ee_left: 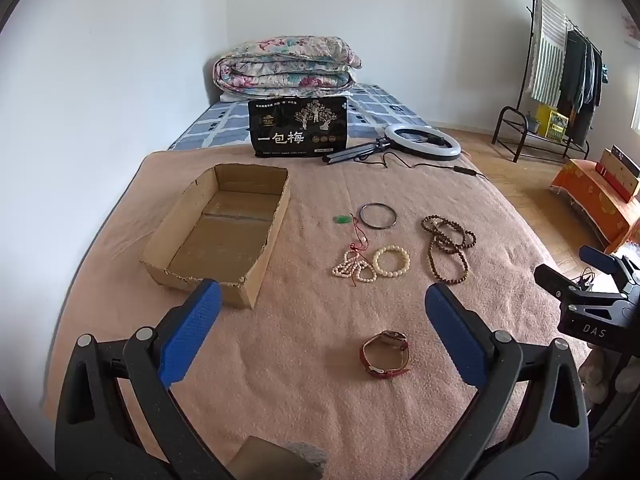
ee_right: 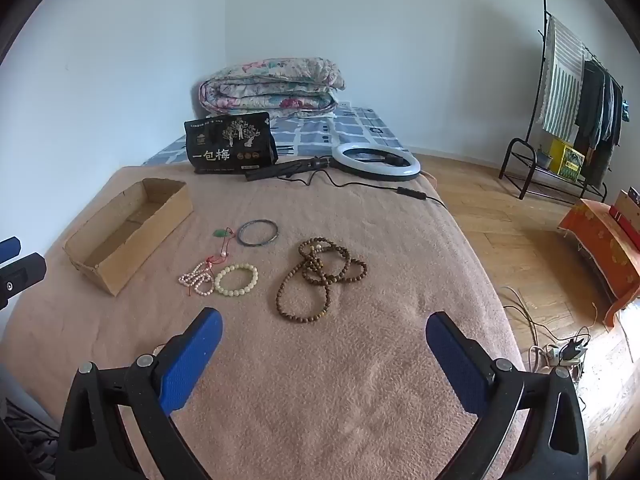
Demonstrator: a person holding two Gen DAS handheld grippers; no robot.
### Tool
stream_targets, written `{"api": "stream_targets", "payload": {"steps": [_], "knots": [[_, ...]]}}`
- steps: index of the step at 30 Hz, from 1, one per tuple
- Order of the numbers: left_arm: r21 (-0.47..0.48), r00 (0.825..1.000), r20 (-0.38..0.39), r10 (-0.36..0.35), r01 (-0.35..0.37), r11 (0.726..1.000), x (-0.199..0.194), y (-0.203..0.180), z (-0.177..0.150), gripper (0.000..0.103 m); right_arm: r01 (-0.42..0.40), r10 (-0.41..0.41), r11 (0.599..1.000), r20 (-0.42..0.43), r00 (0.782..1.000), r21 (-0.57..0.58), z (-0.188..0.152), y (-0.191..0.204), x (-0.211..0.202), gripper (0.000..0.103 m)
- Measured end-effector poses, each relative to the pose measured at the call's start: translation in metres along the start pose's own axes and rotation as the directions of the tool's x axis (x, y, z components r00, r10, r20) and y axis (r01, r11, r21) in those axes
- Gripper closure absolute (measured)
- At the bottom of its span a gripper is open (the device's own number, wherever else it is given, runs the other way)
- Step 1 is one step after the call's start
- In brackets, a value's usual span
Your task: Organize jewelry
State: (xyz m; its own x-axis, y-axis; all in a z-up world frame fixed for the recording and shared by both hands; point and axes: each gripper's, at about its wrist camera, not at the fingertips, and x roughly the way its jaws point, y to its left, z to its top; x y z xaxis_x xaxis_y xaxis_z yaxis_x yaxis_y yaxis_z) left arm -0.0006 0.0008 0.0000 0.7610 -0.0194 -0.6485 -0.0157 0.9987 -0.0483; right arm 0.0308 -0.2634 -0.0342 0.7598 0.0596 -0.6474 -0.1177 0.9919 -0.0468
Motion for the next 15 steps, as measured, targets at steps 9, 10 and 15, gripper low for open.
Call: {"api": "stream_targets", "payload": {"steps": [9, 10, 15], "knots": [[0.007, 0.999, 0.039, 0.024, -0.025, 1.0, -0.005, 0.002, 0.003, 0.0, 0.008, -0.008, 1.0, -0.002, 1.0, 0.015, -0.002, -0.003, 0.002, 0.0], [0.009, 0.999, 0.044, 0.029, -0.029, 1.0, -0.01, -0.002, 0.007, 0.0, 0.006, -0.006, 1.0, -0.003, 1.0, 0.016, -0.002, -0.004, 0.002, 0.0], [0.008, 0.999, 0.047, 0.027, -0.027, 1.0, -0.016, -0.004, 0.009, 0.0, 0.011, -0.011, 1.0, -0.015, 1.0, 0.006, -0.003, -0.001, 0.005, 0.0]]}}
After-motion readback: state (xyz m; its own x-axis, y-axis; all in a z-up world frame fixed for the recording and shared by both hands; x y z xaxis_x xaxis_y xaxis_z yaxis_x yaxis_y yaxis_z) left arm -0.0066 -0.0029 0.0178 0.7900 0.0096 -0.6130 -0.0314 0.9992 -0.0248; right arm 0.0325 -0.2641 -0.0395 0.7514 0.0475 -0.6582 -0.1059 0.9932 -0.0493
